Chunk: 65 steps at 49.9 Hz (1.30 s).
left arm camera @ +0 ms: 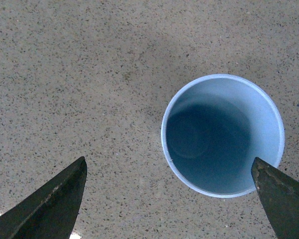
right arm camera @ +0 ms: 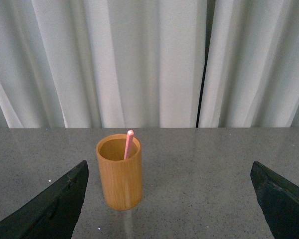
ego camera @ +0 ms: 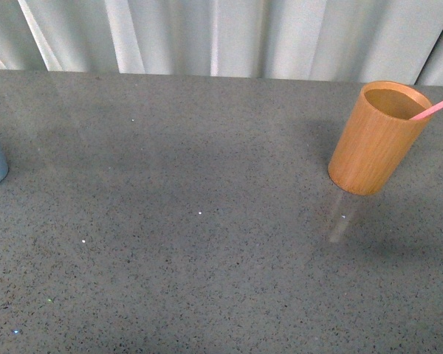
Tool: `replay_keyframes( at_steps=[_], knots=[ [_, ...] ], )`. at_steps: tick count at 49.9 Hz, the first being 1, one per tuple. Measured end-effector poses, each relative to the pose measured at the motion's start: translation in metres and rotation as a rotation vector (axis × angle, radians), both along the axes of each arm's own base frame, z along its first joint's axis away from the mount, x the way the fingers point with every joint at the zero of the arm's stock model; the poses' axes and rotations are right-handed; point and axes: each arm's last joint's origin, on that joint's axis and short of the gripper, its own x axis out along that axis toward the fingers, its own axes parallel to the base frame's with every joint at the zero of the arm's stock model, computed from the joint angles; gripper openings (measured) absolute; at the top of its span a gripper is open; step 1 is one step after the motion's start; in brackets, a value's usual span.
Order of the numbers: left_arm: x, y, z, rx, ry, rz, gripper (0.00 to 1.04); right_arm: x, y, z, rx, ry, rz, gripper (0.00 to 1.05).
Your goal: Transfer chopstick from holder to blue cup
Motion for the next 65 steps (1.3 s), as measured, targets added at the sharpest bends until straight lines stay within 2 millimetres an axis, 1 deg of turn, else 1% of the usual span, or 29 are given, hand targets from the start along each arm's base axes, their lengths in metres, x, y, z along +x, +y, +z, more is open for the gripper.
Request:
replay_keyframes(
  at_steps=[10,20,28,34,41,48,52,53,56,58,61,62,65],
  knots=[
    [0.004,-0.007,-0.005,0.0,0.011,-0.007,0.98,0.0,0.0,0.0,0.0,0.0,0.0,0.95],
    [0.007,-0.007,-0.011,0.008,0.02,0.003,0.98,0.0,0.0,0.0,0.0,0.0,0.0,0.95],
    [0.011,-0.005,-0.026,0.007,0.054,0.016,0.98,0.0,0.0,0.0,0.0,0.0,0.0,0.95],
    [0.016,-0.006,-0.032,0.004,0.065,0.023,0.98,0.0,0.0,0.0,0.0,0.0,0.0,0.95],
    [0.021,-0.008,-0.033,-0.004,0.061,0.023,0.98,0.0,0.0,0.0,0.0,0.0,0.0,0.95],
    [0.028,-0.015,-0.028,-0.014,0.04,0.005,0.98,0.0,0.0,0.0,0.0,0.0,0.0,0.95],
    [0.033,-0.019,-0.026,-0.005,0.034,0.0,0.84,0.0,0.0,0.0,0.0,0.0,0.0,0.95],
    [0.034,-0.02,-0.026,-0.001,0.039,0.0,0.79,0.0,0.0,0.0,0.0,0.0,0.0,0.95],
    [0.038,-0.023,-0.027,0.009,0.054,0.002,0.68,0.0,0.0,0.0,0.0,0.0,0.0,0.95],
    [0.039,-0.023,-0.028,0.007,0.077,0.005,0.59,0.0,0.0,0.0,0.0,0.0,0.0,0.95],
    [0.04,-0.023,-0.03,0.012,0.094,0.012,0.48,0.0,0.0,0.0,0.0,0.0,0.0,0.95],
    [0.04,-0.023,-0.031,0.009,0.104,0.015,0.43,0.0,0.0,0.0,0.0,0.0,0.0,0.95],
    [0.04,-0.024,-0.031,0.011,0.115,0.017,0.32,0.0,0.0,0.0,0.0,0.0,0.0,0.95]
  ],
)
